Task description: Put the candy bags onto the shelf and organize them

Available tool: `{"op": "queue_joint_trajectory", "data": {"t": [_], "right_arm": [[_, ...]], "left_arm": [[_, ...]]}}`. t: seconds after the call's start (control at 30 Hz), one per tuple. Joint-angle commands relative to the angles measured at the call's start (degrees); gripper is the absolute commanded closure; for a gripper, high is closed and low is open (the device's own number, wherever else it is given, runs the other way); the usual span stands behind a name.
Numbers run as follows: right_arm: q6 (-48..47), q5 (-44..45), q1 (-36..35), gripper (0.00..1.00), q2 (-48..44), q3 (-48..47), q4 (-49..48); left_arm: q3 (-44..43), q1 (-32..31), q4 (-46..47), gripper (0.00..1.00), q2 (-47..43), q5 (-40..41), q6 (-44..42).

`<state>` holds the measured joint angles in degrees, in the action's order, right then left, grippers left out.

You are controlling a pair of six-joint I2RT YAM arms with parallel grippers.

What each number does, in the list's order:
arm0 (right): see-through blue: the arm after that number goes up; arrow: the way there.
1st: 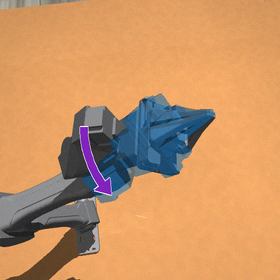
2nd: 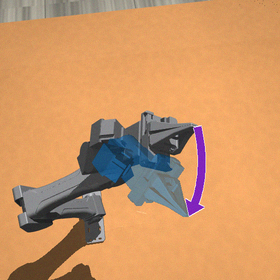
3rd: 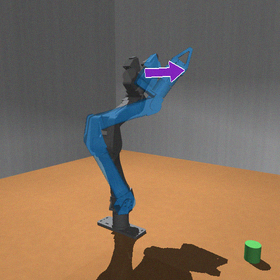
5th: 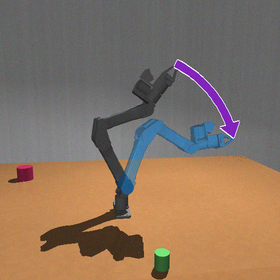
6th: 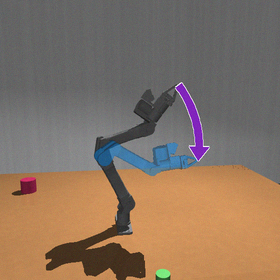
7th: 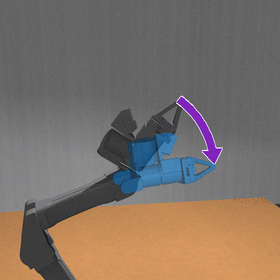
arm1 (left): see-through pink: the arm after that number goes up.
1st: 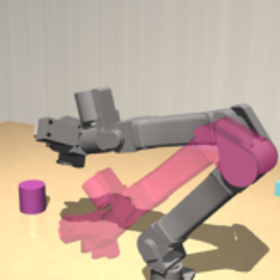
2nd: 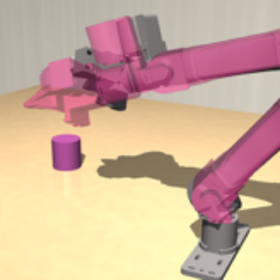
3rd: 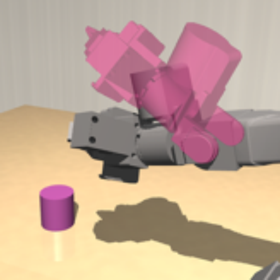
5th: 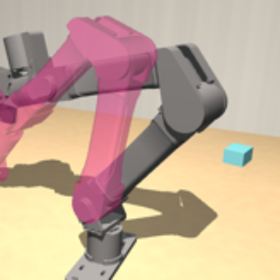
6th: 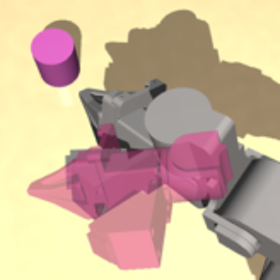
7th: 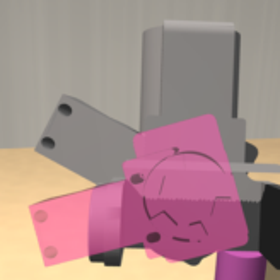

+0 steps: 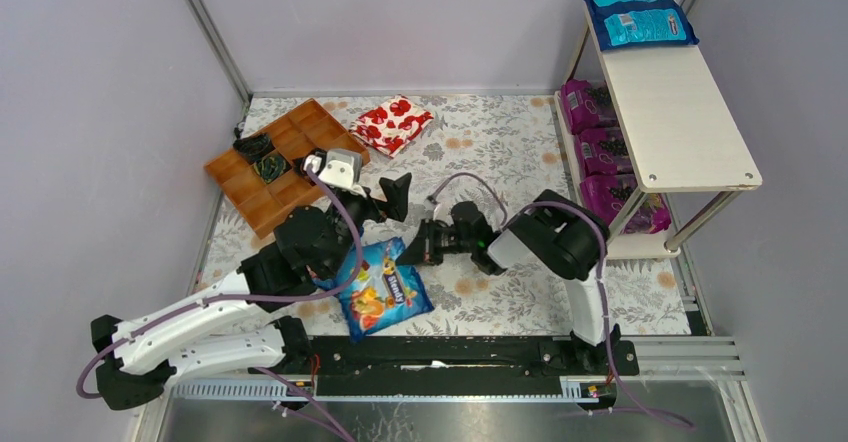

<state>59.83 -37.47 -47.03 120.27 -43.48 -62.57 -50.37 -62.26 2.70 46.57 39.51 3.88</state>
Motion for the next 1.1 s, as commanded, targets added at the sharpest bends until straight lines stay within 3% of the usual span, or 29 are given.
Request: {"op": "queue_joint_trajectory", "data": {"t": [0.0,0.13,0.23,0.47,0.8,0.93,1.07], "right_arm": [[-5.77,4.93,5.56,1.00,-10.27,1.45,9.47],[-19.00,19.34,6.77,1.00,-20.12,-2.61,39.93],[-23.61,28.85,6.85,1.00,-25.38,-5.27,53.14],[-24.38,34.01,6.88,1.00,-37.04,-3.86,60.26],[-29.21,36.14,6.93,1.00,-53.99,-5.05,73.32],[-26.88,34.03,6.92,1.00,-55.84,-4.94,72.15],[-25.95,33.07,6.94,1.00,-52.99,-5.05,69.34]], "left_arm": [[-1.42,0.30,0.94,0.01,1.76,-0.87,0.79],[-1.98,0.30,-0.13,0.01,2.66,-1.80,1.57],[-2.54,0.38,-1.11,0.01,3.73,-3.27,2.97],[-7.95,0.27,-9.47,0.03,13.14,-13.80,8.83],[-8.70,0.36,-9.27,0.02,12.61,-15.61,12.73],[-9.82,0.45,-10.90,0.02,13.81,-16.20,15.03],[-5.96,3.38,-16.49,0.04,15.74,-18.85,25.64]]}}
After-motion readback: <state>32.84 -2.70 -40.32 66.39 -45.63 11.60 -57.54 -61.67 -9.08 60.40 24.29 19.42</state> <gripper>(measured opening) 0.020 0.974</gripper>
